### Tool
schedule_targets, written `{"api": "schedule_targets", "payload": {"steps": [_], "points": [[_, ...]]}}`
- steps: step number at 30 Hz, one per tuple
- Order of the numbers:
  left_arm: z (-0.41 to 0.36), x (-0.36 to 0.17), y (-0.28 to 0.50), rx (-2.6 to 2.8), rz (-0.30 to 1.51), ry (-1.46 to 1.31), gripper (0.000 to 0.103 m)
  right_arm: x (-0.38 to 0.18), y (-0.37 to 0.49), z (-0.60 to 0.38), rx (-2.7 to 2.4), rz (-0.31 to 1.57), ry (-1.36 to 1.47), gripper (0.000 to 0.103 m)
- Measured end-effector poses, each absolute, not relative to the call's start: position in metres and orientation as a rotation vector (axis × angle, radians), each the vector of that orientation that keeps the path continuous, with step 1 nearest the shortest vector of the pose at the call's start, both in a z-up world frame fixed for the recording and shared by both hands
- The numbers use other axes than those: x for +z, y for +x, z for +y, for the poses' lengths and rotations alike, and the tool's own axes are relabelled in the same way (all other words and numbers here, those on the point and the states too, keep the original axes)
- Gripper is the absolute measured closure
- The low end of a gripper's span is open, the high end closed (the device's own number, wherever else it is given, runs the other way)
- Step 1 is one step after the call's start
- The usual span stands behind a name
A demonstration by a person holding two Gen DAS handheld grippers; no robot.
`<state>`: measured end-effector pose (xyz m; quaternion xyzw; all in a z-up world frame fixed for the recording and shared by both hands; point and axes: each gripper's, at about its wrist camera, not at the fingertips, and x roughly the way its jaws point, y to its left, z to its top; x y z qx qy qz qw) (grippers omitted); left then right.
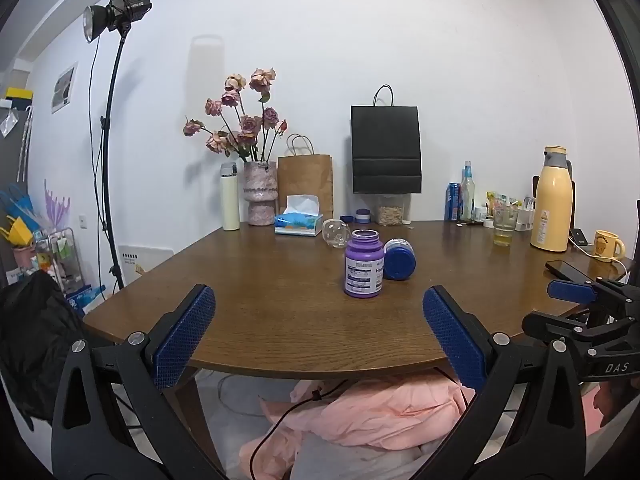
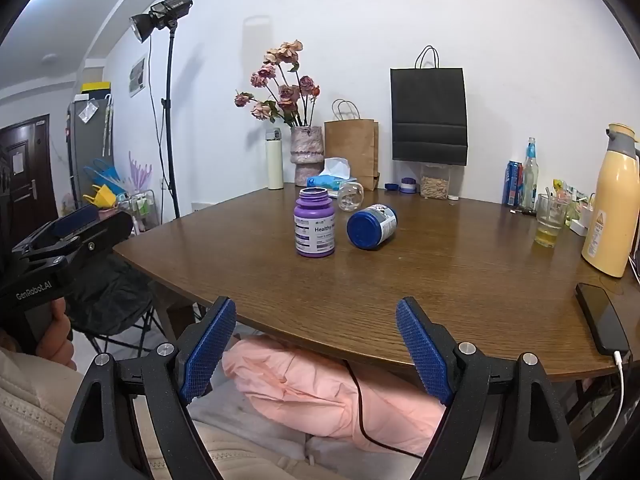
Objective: Flip cup upright
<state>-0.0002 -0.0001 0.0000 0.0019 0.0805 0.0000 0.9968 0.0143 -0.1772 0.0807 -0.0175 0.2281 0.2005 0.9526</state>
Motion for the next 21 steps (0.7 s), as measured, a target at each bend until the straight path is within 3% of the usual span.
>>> {"api": "schedule_targets", "payload": {"steps": [21], "points": [[-0.0001,0.0,-0.0002,-0.004,0.171,-0.001,0.0,0.0808,0.0138,-0.1768,0.408,0.467,-0.035,0.016]]}}
